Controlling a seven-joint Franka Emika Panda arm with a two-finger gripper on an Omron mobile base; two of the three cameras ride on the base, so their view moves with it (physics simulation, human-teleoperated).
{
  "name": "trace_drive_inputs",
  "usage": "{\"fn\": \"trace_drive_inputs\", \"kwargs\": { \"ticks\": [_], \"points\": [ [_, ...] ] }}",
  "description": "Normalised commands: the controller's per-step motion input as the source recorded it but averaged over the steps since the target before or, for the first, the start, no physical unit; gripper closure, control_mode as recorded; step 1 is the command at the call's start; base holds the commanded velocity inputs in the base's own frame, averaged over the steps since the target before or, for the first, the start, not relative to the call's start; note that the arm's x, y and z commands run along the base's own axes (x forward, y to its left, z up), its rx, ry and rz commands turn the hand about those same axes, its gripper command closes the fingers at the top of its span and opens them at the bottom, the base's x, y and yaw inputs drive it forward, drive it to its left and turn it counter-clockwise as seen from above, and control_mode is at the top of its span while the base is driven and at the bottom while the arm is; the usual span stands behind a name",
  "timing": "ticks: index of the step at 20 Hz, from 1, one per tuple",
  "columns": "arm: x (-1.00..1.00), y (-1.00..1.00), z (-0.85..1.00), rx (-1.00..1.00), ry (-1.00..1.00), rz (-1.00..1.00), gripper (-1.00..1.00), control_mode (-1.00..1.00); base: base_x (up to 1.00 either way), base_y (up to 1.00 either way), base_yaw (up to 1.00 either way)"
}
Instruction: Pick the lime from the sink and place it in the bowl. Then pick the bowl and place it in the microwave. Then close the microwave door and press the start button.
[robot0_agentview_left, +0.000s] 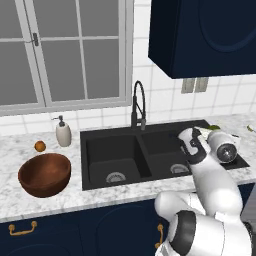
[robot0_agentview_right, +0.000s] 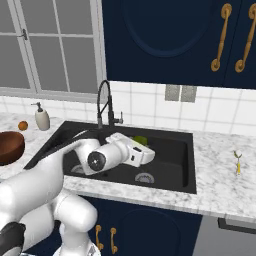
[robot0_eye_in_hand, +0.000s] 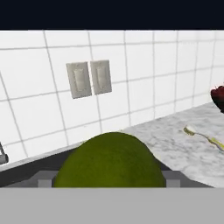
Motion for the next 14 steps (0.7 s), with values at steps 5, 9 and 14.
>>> {"fn": "trace_drive_inputs", "kwargs": {
  "ticks": [5,9,14],
  "points": [
    [-0.66,-0.06,1.00,0.17,0.10,0.00,1.00,-1.00,0.00,0.00,0.00],
    [-0.76,0.00,1.00,0.19,0.17,0.00,1.00,-1.00,0.00,0.00,0.00],
    [-0.75,0.29,0.60,0.20,0.21,0.04,1.00,-1.00,0.00,0.00,0.00]
  ]
}}
